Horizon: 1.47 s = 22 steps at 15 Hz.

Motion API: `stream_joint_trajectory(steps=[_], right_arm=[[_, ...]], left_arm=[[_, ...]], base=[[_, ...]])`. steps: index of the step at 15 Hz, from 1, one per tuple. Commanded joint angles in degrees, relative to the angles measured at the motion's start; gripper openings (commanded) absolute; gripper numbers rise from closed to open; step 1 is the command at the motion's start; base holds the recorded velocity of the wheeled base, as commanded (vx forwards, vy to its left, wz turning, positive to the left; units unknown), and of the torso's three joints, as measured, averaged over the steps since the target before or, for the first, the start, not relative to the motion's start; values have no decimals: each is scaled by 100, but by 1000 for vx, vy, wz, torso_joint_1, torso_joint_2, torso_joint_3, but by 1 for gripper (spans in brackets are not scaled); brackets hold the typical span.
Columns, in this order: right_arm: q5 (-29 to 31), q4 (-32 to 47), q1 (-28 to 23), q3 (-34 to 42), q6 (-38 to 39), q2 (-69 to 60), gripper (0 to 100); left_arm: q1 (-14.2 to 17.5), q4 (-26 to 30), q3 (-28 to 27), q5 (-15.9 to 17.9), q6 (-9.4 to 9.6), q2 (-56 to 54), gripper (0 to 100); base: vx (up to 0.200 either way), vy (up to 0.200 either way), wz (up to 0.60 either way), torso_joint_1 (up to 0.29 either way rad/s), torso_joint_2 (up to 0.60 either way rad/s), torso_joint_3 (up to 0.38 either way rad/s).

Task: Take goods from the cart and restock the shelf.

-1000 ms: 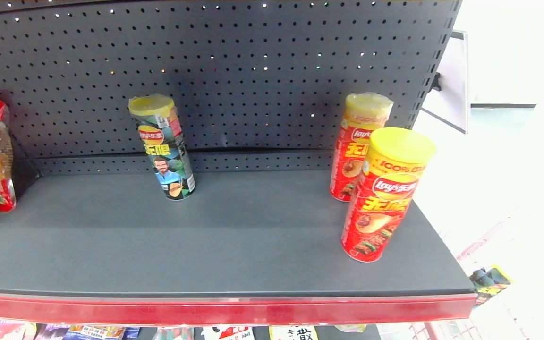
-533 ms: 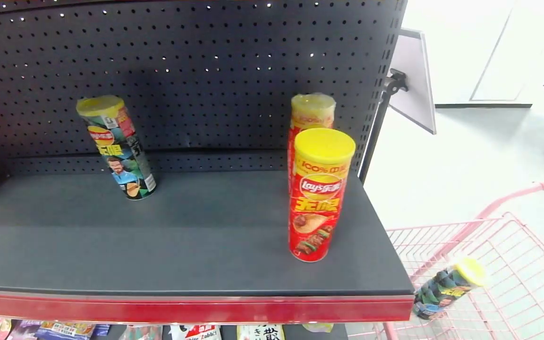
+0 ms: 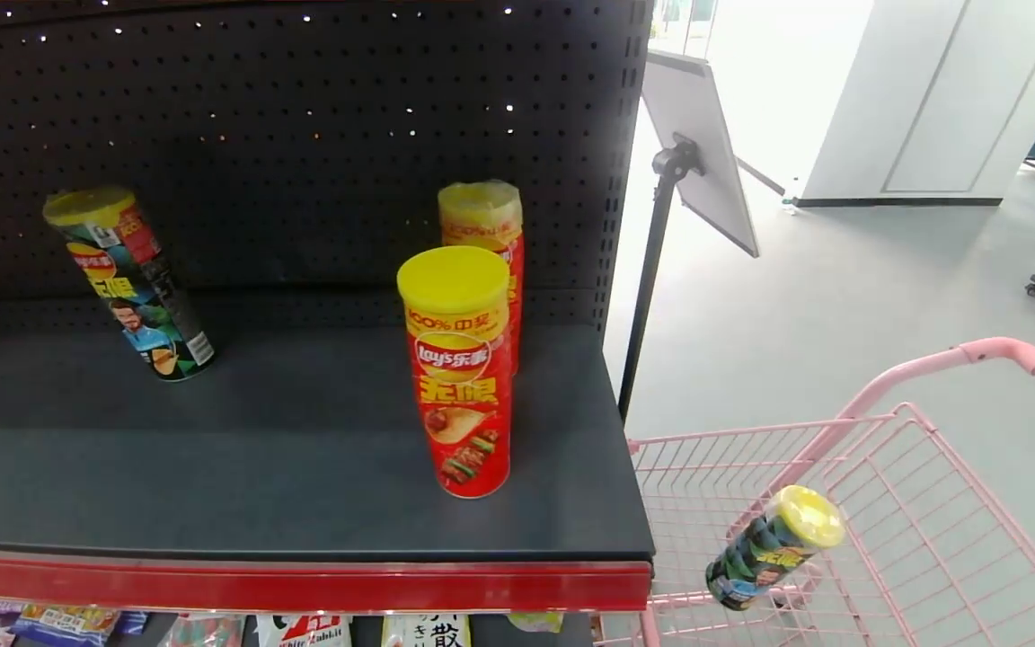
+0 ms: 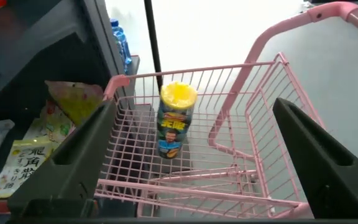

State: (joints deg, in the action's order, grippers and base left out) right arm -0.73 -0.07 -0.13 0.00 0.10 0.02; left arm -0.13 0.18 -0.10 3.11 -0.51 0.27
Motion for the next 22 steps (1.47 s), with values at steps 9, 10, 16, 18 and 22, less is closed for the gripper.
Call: stream_joint_trajectory(steps=[9, 10, 16, 18, 22], right_arm=[[-6, -1, -4, 0, 8, -2, 100], [-6, -1, -4, 0, 8, -2, 100], [-6, -1, -4, 0, 8, -2, 100], [-6, -1, -4, 0, 8, -2, 100], [-6, -1, -4, 0, 8, -2, 100]], left_arm=[[-4, -1, 1, -3, -10, 8, 100], [-4, -1, 1, -3, -10, 8, 100], [-4, -1, 1, -3, -28, 8, 100], [-4, -1, 1, -3, -28, 8, 100], [-4, -1, 1, -3, -19, 8, 100]], base=[[0, 0, 0, 0, 0, 0], [0, 0, 0, 0, 0, 0], [-67, 0, 0, 0, 2, 0], [-200, 0, 0, 12, 5, 2], [-100, 0, 0, -6, 0, 2]])
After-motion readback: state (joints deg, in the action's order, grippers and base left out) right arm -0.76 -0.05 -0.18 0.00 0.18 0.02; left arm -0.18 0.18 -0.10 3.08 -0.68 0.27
